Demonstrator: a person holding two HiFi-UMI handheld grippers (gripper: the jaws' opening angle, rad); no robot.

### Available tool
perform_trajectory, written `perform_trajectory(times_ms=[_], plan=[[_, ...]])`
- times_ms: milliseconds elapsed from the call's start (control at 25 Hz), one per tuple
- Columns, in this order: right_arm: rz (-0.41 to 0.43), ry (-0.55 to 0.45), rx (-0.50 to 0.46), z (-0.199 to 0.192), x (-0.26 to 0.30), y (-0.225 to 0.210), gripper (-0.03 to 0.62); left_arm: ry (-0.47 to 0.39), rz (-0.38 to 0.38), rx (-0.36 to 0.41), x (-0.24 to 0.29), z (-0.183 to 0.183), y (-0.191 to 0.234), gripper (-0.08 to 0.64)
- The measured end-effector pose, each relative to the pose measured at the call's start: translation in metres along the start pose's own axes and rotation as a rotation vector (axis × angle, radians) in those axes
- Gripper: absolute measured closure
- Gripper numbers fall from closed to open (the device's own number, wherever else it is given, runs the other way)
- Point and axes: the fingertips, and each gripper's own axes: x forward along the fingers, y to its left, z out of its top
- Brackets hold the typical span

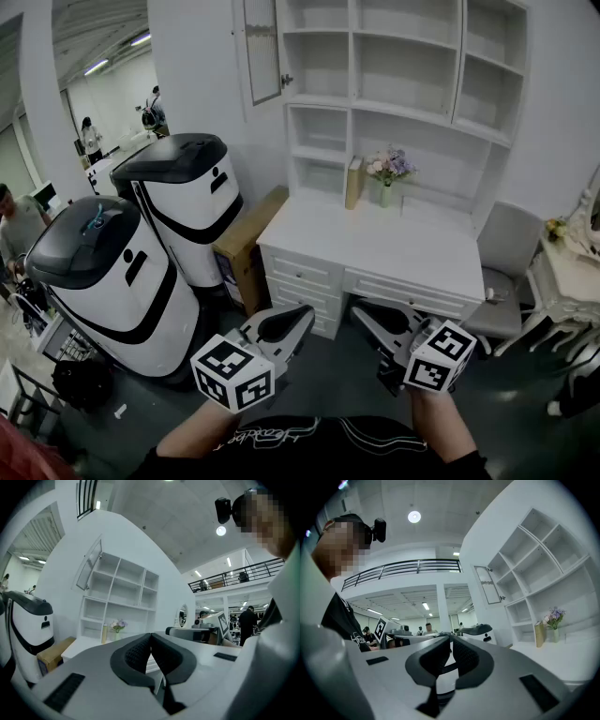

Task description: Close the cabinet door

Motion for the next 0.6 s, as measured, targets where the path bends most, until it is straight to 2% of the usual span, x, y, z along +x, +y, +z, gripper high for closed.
perform_trajectory(times_ms=[120,320,480,600], plan=[[0.009,0.005,0.003,-0.003,0.007,-0.002,0.540,-0.004,0.007,-0.009,-0.001,-0.001,0.005,0.540],[0.022,0.021,-0.007,-0.006,0.022,-0.007,0.540,0.005,0.055,0.043,-0.001,-0.002,0.020,0.540],[0.010,0.005,0.038,-0.006,0.032,-0.020,0.540,-0.001,0.038,0.017,0.000,0.001,0.025,0.539],[0.011,0.007,0.055,-0.012,0.047,-0.032,0.539,0.002,0.045,-0.032,0.006,-0.003,0.038,0.539]])
